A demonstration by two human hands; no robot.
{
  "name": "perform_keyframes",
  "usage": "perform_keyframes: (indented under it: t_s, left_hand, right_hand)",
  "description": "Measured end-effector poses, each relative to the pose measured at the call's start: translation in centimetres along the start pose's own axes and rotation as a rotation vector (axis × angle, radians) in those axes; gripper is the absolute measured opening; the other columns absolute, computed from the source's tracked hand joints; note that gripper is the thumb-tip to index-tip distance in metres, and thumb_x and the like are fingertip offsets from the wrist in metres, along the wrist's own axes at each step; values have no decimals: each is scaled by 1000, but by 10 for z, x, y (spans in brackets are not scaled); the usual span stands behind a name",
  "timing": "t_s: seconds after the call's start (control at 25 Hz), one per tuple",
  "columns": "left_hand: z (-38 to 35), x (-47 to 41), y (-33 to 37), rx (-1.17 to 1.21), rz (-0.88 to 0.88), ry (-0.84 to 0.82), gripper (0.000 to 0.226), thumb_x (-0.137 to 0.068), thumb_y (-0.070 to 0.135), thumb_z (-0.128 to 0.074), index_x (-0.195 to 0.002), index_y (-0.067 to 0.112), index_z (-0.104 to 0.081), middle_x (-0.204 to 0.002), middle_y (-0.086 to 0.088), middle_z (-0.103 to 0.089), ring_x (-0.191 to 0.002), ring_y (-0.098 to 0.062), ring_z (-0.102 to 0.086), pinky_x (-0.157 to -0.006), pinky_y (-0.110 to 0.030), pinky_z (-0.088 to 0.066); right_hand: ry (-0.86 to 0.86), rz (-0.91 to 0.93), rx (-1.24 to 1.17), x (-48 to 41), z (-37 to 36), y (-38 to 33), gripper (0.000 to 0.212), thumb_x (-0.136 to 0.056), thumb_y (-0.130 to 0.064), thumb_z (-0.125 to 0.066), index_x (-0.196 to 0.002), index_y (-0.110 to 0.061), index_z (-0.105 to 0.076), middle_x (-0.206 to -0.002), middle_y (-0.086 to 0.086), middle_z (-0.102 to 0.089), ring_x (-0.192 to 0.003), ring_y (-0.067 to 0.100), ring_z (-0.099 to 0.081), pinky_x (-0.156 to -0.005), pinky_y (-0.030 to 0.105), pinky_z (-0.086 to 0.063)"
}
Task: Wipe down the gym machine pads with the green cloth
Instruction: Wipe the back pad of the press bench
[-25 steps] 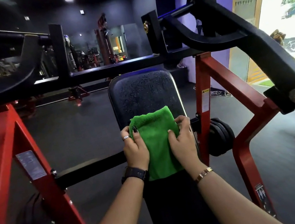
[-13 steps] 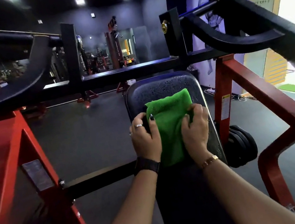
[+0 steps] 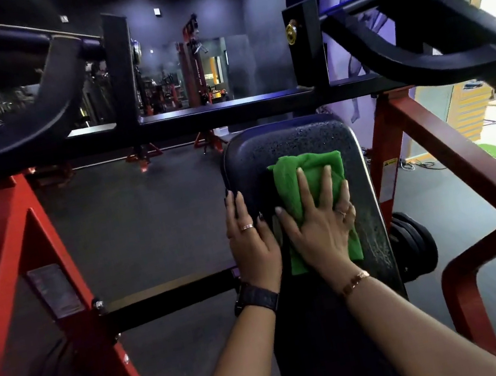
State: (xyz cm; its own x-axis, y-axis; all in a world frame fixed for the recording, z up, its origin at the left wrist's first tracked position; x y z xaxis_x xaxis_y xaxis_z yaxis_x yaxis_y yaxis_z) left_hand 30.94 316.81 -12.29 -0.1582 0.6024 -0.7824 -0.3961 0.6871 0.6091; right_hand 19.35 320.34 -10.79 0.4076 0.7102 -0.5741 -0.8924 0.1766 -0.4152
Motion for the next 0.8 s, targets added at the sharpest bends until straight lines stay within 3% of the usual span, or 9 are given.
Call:
perform_keyframes:
  t_s: [0.2,0.4,0.48,0.6,0.64,0.72,0.8]
  left_hand:
    - [1,-1,-3,40,-47,-14,50,-91,15,-36,-140,8,-30,-148,-12,-30,-136,-18,-28,-112,-16,-20]
    - [3,4,-6,203,64,36,51,-89,19,-34,-137,2,-39,-145,0,-32,-135,-9,-30,-112,-21,-25]
    - [5,6,-3,207,35,41,50,-91,23,-34,-138,6,-39,-145,1,-32,-136,-11,-31,-112,-18,-22]
    - [4,5,1,192,36,25,52,-91,24,-33,-139,6,-38,-147,3,-29,-137,-11,-30,-113,-22,-24]
    - [4,6,0,189,32,18,52,-91,24,-32,-140,5,-37,-148,2,-29,-138,-11,-30,-113,-24,-25]
    - [4,7,-3,182,6,5,52,-92,24,-31,-139,3,-36,-148,-3,-28,-137,-14,-31,-112,-29,-28]
    - [4,6,-7,215,45,5,55,-87,23,-31,-138,4,-36,-146,0,-27,-135,-14,-32,-109,-36,-32]
  right_hand:
    - [58,134,-30,-63,19,-41,65,-87,-59,-39,-144,-50,-8,-159,-8,6,-142,37,7,-109,59,-11]
    - [97,665,102,-22,14,-11,69,-73,-47,-46,-139,-46,-30,-155,-11,-21,-144,31,-9,-105,49,-22]
    - [96,635,95,-26,18,6,69,-72,-47,-45,-139,-45,-31,-154,-14,-19,-145,27,-7,-108,49,-21]
    - [65,313,-17,-80,40,-26,67,-77,-44,-48,-141,-48,-27,-157,-15,-11,-146,28,3,-111,56,-15]
    - [23,285,-31,-94,44,-47,64,-80,-45,-49,-140,-48,-28,-157,-14,-13,-145,31,3,-111,58,-13]
    - [17,418,45,-96,41,-80,53,-83,-56,-46,-135,-48,-39,-154,-11,-24,-144,36,-3,-108,58,-15]
    - [56,664,135,-71,25,-93,47,-80,-60,-43,-123,-44,-54,-147,-10,-39,-142,36,-13,-105,57,-21]
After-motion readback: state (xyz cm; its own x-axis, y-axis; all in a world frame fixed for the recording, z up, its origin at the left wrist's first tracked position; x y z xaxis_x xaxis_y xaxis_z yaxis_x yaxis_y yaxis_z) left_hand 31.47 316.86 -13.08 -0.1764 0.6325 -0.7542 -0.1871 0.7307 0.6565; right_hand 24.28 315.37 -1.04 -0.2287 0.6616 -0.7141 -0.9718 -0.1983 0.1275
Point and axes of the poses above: each hand's wrist, its own x-axis away from the middle knuckle, its own z-axis out of the back of the hand, y = z × x, the point moved 3 cm from there along -x, towards the middle knuckle
